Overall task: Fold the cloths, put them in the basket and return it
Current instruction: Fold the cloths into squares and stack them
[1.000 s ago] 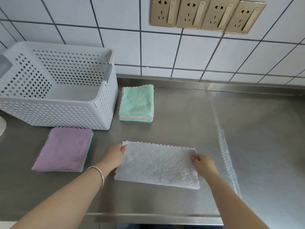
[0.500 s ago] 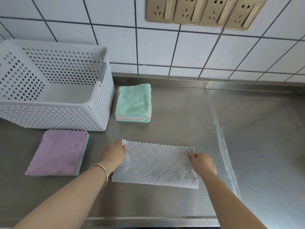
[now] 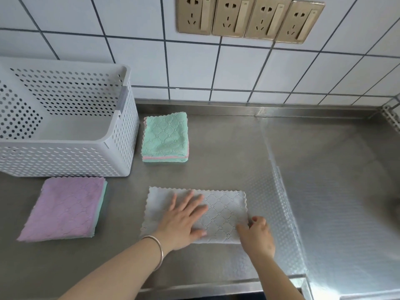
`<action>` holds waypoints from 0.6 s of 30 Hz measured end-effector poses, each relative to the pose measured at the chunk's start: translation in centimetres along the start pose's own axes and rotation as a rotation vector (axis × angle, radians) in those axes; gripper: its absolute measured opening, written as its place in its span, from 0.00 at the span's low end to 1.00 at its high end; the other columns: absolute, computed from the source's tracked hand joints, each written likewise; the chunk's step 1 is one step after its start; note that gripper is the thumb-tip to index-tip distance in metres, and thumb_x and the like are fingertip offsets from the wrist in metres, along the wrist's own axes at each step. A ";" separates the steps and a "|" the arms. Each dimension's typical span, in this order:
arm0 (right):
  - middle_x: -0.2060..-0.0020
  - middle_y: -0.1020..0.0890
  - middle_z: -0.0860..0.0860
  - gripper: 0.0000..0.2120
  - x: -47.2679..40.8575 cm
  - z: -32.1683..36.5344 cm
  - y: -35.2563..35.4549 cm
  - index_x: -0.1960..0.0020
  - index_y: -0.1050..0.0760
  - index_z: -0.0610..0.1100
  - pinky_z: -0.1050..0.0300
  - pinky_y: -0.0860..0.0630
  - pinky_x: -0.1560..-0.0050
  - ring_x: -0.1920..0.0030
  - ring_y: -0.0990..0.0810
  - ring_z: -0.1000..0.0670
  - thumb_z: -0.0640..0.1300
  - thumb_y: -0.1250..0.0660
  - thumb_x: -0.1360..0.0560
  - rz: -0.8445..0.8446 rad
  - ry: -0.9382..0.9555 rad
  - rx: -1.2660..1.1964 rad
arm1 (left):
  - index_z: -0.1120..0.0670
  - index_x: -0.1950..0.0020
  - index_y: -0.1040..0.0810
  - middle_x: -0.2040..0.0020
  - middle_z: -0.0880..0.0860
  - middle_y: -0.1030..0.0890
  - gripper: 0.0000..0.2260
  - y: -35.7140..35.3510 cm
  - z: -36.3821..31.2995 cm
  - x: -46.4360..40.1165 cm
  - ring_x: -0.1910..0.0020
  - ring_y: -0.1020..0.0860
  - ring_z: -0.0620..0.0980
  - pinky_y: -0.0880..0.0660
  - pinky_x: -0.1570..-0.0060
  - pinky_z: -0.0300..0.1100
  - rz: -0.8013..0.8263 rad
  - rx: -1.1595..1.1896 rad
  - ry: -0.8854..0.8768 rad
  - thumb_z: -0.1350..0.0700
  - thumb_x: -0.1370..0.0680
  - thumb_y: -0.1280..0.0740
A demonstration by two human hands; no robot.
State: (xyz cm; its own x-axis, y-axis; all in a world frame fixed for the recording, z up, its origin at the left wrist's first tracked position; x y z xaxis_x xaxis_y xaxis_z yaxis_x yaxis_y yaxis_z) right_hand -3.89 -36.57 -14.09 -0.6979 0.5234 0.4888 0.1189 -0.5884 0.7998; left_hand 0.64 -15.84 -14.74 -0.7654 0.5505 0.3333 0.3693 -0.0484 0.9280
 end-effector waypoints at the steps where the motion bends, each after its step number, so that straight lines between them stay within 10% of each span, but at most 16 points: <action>1: 0.44 0.25 0.49 0.23 0.2 -0.1 -0.1 0.38 0.34 0.43 0.51 0.26 0.47 0.45 0.25 0.47 0.53 0.37 0.28 0.011 -0.020 0.034 | 0.42 0.25 0.58 0.26 0.45 0.66 0.34 -0.7 -0.1 0.0 0.26 0.69 0.53 0.68 0.31 0.63 0.053 0.013 0.012 0.32 0.28 0.56; 7: 0.49 0.20 0.50 0.18 0.5 -0.6 -0.6 0.42 0.25 0.49 0.55 0.27 0.51 0.48 0.23 0.48 0.58 0.39 0.27 0.119 -0.060 0.198 | 0.39 0.26 0.60 0.25 0.48 0.68 0.35 -0.7 0.0 -0.4 0.27 0.71 0.51 0.68 0.31 0.62 0.109 0.039 0.049 0.32 0.28 0.48; 12: 0.68 0.27 0.51 0.09 1.2 1.0 0.3 0.66 0.33 0.46 0.58 0.32 0.66 0.63 0.28 0.49 0.41 0.38 0.28 0.078 0.007 -0.092 | 0.44 0.26 0.43 0.22 0.48 0.54 0.31 2.1 -0.5 -0.8 0.23 0.58 0.51 0.55 0.26 0.54 0.051 0.221 0.105 0.40 0.26 0.38; 18: 0.69 0.29 0.51 0.15 6.9 8.9 3.0 0.63 0.37 0.46 0.61 0.36 0.70 0.69 0.31 0.50 0.31 0.33 0.32 -0.284 0.533 -0.256 | 0.47 0.44 0.21 0.42 0.50 0.20 0.18 5.9 -0.8 -0.5 0.41 0.24 0.49 0.32 0.40 0.42 -0.002 1.174 0.380 0.38 0.27 0.37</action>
State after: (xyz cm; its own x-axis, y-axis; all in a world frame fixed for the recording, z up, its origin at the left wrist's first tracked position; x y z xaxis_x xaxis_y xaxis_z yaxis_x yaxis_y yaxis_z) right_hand -2.04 -29.20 -5.19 -0.9395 0.3419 -0.0216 -0.2477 -0.6343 0.7323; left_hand 2.75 -17.06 -9.25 -0.7986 0.2632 0.5412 0.4672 0.8380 0.2819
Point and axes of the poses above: each hand's wrist, its own x-axis away from the middle knuckle, its own y-axis out of the back of the hand, z = x × y, the point moved 10 cm from there along -x, towards the middle knuckle
